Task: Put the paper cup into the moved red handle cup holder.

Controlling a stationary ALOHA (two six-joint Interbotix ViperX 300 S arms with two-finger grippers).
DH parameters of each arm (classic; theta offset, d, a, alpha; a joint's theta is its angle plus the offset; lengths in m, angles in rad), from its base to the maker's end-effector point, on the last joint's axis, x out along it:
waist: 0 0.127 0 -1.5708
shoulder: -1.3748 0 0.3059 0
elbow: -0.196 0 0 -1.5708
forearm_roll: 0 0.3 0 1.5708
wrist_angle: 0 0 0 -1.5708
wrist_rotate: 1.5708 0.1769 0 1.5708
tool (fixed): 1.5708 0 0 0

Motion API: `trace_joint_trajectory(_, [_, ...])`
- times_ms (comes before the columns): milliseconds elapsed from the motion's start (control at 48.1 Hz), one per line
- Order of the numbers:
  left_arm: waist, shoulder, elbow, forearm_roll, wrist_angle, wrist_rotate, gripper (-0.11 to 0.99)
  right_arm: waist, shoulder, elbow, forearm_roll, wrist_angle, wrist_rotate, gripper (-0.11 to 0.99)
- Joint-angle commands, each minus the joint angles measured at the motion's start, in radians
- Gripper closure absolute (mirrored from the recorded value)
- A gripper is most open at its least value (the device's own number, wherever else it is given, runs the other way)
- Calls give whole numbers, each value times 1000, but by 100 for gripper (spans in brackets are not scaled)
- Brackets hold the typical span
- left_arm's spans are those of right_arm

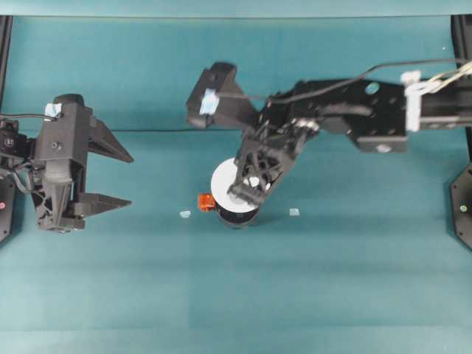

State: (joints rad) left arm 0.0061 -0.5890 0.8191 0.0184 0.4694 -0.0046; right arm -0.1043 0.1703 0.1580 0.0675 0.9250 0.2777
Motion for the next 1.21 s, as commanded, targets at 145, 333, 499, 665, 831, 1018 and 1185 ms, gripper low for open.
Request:
trace_joint_trajectory(145, [-5, -5, -11, 2, -5, 2, -4, 11, 32, 11, -17, -46, -8, 99])
trace_joint_trajectory(333, [-5, -2, -12, 2, -6, 2, -4, 14, 46, 12, -18, -64, -8, 99])
trace_joint_trajectory(499, [-5, -2, -12, 2, -5, 2, -4, 21, 58, 12, -18, -64, -8, 99])
trace_joint_trajectory(665, [-3, 0, -12, 2, -5, 2, -4, 26, 61, 12, -18, -60, -8, 99])
trace_joint_trajectory(831, [-5, 0, -12, 2, -6, 2, -4, 26, 61, 14, -18, -58, -8, 99])
trace_joint_trajectory(1018, [-5, 0, -14, 2, -6, 3, -4, 28, 60, 14, -14, -58, -8, 98])
trace_joint_trajectory(1185, [-5, 0, -12, 2, -5, 2, -4, 26, 57, 14, -12, -58, -8, 93])
